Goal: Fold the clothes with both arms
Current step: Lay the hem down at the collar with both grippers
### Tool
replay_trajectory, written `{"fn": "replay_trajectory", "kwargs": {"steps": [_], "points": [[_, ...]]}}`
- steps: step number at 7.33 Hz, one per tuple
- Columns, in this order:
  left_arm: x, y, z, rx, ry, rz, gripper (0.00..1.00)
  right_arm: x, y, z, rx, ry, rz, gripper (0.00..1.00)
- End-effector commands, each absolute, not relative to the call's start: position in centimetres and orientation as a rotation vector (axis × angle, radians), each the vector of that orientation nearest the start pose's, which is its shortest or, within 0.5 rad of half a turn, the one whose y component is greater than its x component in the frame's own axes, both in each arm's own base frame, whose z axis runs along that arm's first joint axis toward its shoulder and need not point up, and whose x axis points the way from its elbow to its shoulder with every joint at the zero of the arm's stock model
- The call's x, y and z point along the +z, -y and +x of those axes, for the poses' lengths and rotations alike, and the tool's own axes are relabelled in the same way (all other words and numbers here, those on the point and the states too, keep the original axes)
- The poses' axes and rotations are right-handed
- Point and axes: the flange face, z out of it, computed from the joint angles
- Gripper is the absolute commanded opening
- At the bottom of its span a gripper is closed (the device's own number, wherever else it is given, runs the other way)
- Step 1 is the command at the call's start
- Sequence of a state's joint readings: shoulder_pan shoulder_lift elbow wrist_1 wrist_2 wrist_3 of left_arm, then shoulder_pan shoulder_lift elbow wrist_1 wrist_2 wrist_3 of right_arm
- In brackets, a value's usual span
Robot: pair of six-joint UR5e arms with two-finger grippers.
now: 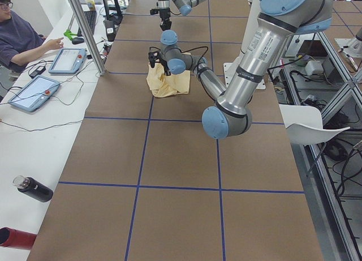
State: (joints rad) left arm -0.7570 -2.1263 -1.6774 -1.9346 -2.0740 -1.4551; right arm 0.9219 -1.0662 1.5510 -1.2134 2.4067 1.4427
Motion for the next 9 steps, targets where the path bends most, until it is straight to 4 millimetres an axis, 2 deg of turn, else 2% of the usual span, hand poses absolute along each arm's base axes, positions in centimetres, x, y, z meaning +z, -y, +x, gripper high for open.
{"fn": "replay_trajectory", "kwargs": {"steps": [1,3,4,5,6,9], "points": [[25.6,54.3,45.0,-0.325,-1.101,0.006,0.00,32.9,58.9,-37.0,0.383,1.048,-0.282,0.00],[29.0,56.9,47.6,-0.338,-1.094,0.021,0.00,34.9,60.5,-39.0,0.392,1.024,-0.279,0.00],[30.4,57.6,48.1,-0.351,-1.077,0.028,0.00,36.6,60.9,-39.4,0.388,1.030,-0.273,0.00],[31.6,58.0,48.3,-0.355,-1.071,0.035,0.00,37.1,61.3,-39.5,0.398,1.022,-0.260,0.00],[31.3,58.5,47.8,-0.359,-1.079,0.043,0.00,37.4,61.6,-39.6,0.403,1.015,-0.258,0.00],[30.4,59.0,46.7,-0.355,-1.103,0.056,0.00,36.2,62.2,-39.3,0.409,1.027,-0.247,0.00]]}}
